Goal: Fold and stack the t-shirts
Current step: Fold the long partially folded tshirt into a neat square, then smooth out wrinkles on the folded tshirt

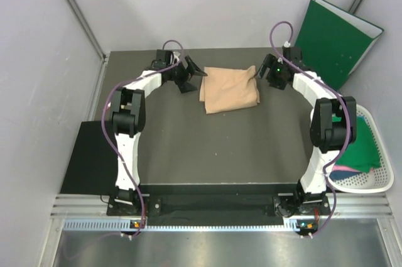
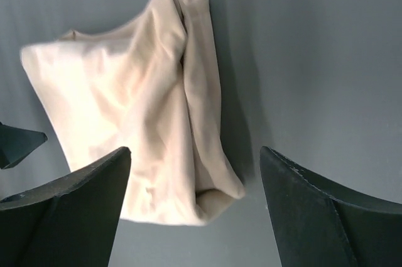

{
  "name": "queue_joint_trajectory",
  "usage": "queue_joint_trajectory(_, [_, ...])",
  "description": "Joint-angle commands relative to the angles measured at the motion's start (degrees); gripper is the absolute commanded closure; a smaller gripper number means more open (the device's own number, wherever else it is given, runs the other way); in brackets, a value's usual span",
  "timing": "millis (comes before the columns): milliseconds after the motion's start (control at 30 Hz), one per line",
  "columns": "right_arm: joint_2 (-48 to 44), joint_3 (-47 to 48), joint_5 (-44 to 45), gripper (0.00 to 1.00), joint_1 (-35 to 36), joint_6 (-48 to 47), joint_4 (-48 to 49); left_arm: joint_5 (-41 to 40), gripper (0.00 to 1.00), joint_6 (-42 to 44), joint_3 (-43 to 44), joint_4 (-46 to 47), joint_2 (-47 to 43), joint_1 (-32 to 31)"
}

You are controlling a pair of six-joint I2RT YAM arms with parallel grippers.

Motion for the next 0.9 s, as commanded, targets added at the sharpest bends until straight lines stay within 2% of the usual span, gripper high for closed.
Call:
queue_joint_trajectory(0, [-1.9,-4.2,-2.8,0.17,-0.2,-0.5,1.5,-2.0,0.02,4.8,-5.1,-0.6,-3.9,-1.6])
queue_joint_trajectory(133, [0.7,-5.6,-5.0,0.18,0.6,0.0,1.5,-3.2,0.05,5.1,-6.8,-0.7,-2.9,-3.3])
queue_joint_trajectory(200, [1.9,-6.1,-5.9,0.20,1.1,0.1,2.3,-3.7,0.12,5.0,-7.0,-0.7,-2.3,-3.7])
queue_joint_trajectory(267, [3.0,-6.3,-7.2,0.23,1.6,0.5,2.9,-3.9,0.24,4.8,-7.3,-0.6,-2.0,-4.2])
queue_joint_trajectory(300, [3.3,-6.1,-7.6,0.30,1.7,0.7,2.8,-4.0,0.45,4.6,-7.2,-0.6,-1.9,-4.3])
queue_joint_trajectory(367, [3.5,-6.4,-9.1,0.37,1.9,1.0,3.3,-4.1,0.65,4.0,-7.2,-0.1,-2.0,-4.6])
queue_joint_trajectory(400, [3.2,-6.7,-9.7,0.45,1.9,1.2,4.4,-4.0,0.85,3.8,-7.2,0.0,-2.1,-4.6])
queue_joint_trajectory(467, [2.7,-6.7,-11.5,0.52,2.0,1.5,4.7,-4.0,1.00,3.3,-6.9,0.0,-2.5,-4.7])
queue_joint_trajectory(600, [2.1,-5.6,-15.7,0.69,2.1,2.3,4.1,-4.2,1.00,2.7,-7.4,0.2,-3.9,-4.8])
queue_joint_trajectory(667, [1.2,-5.3,-17.4,0.73,2.1,2.8,3.3,-4.1,1.00,2.1,-8.0,0.6,-5.0,-5.0])
queue_joint_trajectory(700, [0.9,-4.9,-17.7,0.79,2.1,2.9,2.6,-4.3,1.00,2.0,-8.2,0.7,-5.1,-5.0])
queue_joint_trajectory(867, [-0.5,-5.2,-20.8,0.92,2.0,3.8,-1.4,-4.8,1.00,1.7,-9.4,0.1,-6.4,-5.1])
